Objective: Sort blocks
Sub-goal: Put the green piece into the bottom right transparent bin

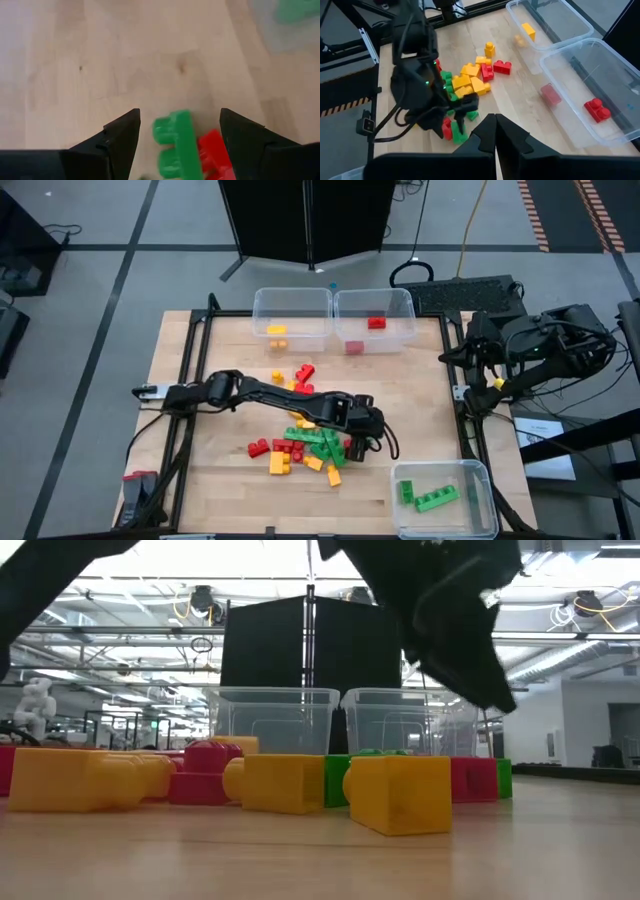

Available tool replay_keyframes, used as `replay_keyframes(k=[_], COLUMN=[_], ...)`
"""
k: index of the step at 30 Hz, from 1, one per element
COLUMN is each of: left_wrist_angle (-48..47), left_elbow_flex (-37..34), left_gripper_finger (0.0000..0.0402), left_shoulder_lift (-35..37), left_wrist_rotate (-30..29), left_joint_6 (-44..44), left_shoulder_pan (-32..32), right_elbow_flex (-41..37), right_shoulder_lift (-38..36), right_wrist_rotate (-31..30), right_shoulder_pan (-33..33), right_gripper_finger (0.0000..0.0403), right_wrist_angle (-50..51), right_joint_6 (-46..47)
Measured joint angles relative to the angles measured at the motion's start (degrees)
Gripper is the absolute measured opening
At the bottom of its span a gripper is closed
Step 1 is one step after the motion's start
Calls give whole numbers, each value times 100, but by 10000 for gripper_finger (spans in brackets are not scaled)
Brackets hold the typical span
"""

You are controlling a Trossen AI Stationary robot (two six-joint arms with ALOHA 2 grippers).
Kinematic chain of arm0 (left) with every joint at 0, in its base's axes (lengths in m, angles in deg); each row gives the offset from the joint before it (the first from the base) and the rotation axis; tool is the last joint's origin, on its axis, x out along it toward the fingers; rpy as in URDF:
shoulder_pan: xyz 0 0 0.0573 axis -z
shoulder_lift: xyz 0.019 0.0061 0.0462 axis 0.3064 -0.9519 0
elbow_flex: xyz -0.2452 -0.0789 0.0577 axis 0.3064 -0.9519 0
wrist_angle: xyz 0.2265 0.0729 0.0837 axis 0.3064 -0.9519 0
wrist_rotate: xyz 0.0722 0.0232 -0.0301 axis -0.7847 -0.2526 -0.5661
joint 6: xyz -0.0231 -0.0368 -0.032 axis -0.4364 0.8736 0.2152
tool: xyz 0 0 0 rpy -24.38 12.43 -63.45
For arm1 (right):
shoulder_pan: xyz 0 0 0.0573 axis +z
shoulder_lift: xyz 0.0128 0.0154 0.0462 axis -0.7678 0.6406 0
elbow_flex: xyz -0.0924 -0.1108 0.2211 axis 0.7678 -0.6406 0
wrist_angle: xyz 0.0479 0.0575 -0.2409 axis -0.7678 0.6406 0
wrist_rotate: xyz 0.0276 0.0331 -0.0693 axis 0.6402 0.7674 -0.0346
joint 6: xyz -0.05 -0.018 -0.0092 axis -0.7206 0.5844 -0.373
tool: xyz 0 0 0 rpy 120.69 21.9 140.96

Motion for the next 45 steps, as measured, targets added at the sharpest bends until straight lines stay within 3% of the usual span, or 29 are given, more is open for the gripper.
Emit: replay_keyframes(k=[7, 11, 32, 36, 45], left_wrist_angle=[327, 305, -451, -504, -449], left_elbow_flex=[9, 10, 15, 0, -4], left_gripper_finger=[245, 245, 241, 217, 121], left_shoulder_lift=[-229, -295, -526, -544, -547], left_wrist_rotate=[20, 314, 396, 440, 454], left_joint_6=[1, 33, 199, 197, 186], left_shoulder_pan=[-150, -161, -220, -235, -235], right_elbow_flex=[1, 0, 0, 0, 0], right_shoulder_lift=[-11, -11, -20, -17, -17], right_wrist_rotate=[4, 13, 22, 22, 21], right_shoulder_pan=[0, 0, 0, 0, 0], right_gripper_finger=[2, 2, 2, 2, 2], right_wrist_angle=[57, 136, 191, 191, 187], right_joint_6=[0, 0, 0, 0, 30])
